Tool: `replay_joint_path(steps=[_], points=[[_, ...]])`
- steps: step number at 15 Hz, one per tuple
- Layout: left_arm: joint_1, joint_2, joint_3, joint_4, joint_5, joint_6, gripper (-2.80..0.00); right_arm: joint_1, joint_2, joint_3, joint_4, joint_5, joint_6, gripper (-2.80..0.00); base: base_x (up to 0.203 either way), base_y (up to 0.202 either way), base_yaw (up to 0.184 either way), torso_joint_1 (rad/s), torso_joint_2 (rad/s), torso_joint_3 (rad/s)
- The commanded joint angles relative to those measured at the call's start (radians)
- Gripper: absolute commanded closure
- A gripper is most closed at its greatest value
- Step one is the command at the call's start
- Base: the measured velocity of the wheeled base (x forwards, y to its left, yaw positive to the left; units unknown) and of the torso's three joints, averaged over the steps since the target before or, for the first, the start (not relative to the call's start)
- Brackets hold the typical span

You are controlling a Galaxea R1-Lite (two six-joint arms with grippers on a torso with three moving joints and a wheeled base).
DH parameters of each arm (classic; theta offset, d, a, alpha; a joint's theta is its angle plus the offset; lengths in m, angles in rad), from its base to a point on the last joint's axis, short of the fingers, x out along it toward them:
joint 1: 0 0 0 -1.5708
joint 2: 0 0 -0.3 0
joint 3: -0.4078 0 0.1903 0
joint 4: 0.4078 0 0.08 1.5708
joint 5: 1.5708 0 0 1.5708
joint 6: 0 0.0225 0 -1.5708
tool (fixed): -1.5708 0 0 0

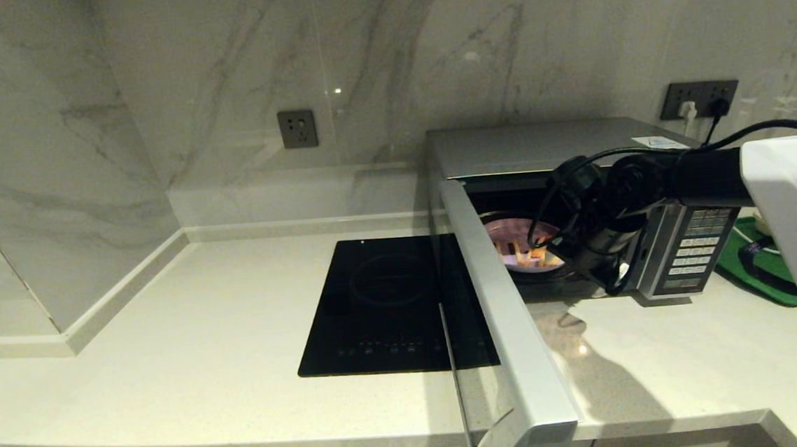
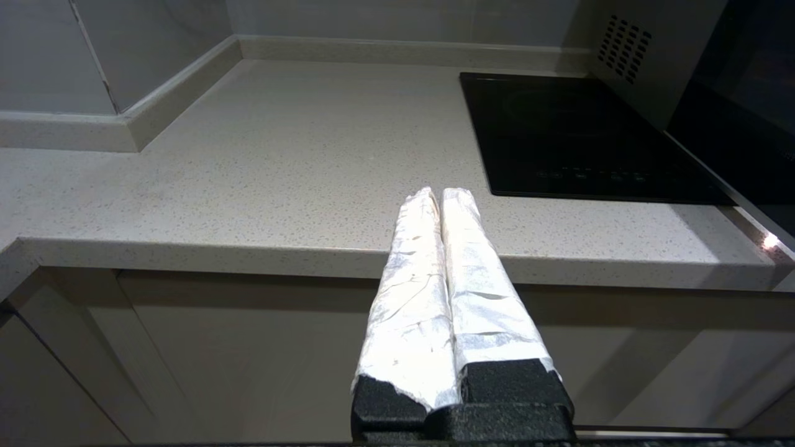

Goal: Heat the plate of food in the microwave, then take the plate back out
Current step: Take the plate out of the microwave

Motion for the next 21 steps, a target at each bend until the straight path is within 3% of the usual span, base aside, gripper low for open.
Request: replay_joint_path(steps=[1,21], points=[[0.000,0.000,0.000,0.000,0.000,-0.001,0.00,-0.005,0.011,0.001,0.004,0.000,0.007,-2.80,0.000,0.000,0.000,0.000,0.00,0.000],[0.000,0.000,0.000,0.000,0.001,-0.001,0.00,-0.028,0.069,0.002,-0.082,-0.003,0.006,-2.80,0.000,0.000,0.000,0.000,0.00,0.000]])
